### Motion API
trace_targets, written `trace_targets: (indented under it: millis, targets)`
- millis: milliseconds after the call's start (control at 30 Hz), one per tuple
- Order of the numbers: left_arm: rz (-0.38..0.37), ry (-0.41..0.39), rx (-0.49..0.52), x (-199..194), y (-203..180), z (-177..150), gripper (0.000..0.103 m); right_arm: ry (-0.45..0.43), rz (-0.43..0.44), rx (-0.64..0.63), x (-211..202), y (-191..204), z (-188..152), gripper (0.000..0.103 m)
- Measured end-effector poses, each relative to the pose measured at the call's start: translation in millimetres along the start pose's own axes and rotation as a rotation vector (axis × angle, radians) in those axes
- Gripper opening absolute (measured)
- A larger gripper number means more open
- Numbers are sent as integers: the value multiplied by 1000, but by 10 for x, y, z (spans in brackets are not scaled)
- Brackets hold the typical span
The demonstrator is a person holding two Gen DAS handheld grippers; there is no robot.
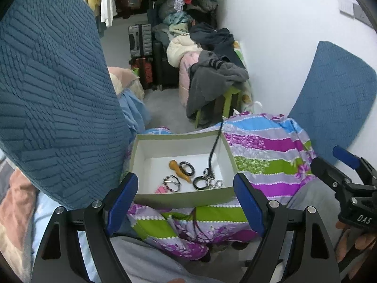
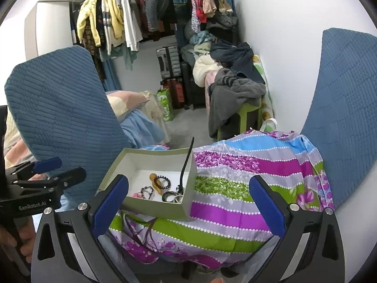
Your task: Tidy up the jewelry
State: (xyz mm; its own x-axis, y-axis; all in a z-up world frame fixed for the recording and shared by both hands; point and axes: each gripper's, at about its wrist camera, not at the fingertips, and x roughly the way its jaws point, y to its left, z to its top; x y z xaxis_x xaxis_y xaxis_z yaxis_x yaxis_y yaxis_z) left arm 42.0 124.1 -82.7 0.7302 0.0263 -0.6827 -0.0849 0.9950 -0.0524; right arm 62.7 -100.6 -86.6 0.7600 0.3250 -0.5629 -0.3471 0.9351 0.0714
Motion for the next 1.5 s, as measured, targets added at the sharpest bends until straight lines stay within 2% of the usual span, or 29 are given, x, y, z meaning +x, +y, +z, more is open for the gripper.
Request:
trace_targets:
  millis: [467, 833, 1500]
  targets:
    - [7, 17, -21, 73, 22, -56, 83, -1, -38, 17, 12, -99, -54, 103]
    - [-17, 40, -30, 166, 34, -84, 83, 7, -74, 29, 29, -153, -100, 103]
    - [-29, 42, -26, 155, 37, -104, 83, 23, -70, 35, 83, -145, -158, 103]
